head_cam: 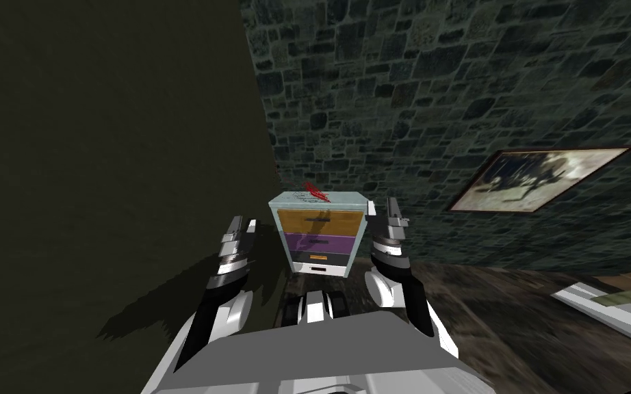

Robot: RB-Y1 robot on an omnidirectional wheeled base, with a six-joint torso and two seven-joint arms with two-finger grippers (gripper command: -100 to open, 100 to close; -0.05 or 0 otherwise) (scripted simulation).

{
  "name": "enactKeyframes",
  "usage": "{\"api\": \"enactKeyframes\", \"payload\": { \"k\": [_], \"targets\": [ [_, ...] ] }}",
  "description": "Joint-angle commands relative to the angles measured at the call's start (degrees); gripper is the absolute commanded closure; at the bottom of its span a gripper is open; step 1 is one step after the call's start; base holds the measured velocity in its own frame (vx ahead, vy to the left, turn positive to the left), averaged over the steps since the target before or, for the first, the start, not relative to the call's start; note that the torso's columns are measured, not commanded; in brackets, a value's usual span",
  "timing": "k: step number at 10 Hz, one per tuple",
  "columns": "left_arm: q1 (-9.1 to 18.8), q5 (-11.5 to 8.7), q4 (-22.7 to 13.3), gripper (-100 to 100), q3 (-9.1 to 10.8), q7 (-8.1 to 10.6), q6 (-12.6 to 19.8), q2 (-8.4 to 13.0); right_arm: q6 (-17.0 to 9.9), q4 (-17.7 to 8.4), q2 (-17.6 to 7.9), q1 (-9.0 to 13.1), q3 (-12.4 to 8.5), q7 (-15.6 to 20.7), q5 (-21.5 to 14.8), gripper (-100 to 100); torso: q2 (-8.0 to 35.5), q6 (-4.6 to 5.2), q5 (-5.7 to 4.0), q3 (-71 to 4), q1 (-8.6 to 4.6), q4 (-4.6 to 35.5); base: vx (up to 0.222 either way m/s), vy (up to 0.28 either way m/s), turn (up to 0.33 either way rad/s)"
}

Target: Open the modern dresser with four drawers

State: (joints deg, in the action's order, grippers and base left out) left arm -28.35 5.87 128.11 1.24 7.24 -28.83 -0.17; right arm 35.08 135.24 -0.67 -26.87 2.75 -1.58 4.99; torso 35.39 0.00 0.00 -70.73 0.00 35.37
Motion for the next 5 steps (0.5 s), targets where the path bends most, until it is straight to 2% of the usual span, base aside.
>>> {"api": "enactKeyframes", "payload": {
  "k": [1,2,4,5],
  "targets": [
    [0.1,0.02,-0.64,-100,-0.04,-0.11,-0.21,1.59,0.0,0.0,0.0,0.0,0.0,0.0,0.0,0,4.23,0.0,0.0,-8.46,0.0,4.23,0.009,-0.004,-0.007],
    [0.19,0.04,-1.25,-100,-0.08,-0.21,-0.42,2.73,0.0,-0.02,0.0,-0.01,0.0,0.0,0.0,0,6.15,0.0,0.0,-12.41,0.0,6.12,0.008,-0.009,-0.014],
    [0.44,0.1,-2.96,-100,-0.2,-0.5,-1.03,4.86,-0.01,-0.03,0.0,-0.01,0.0,0.0,0.0,0,6.81,0.0,0.0,-13.8,-0.02,6.84,0.01,-0.016,-0.015],
    [0.77,0.19,-5.2,-100,-0.35,-0.89,-1.83,6.53,-0.01,-0.03,0.0,-0.01,0.0,0.0,0.0,0,6.86,0.0,0.0,-13.84,-0.02,6.89,0.021,-0.026,-0.035]
  ]
}}
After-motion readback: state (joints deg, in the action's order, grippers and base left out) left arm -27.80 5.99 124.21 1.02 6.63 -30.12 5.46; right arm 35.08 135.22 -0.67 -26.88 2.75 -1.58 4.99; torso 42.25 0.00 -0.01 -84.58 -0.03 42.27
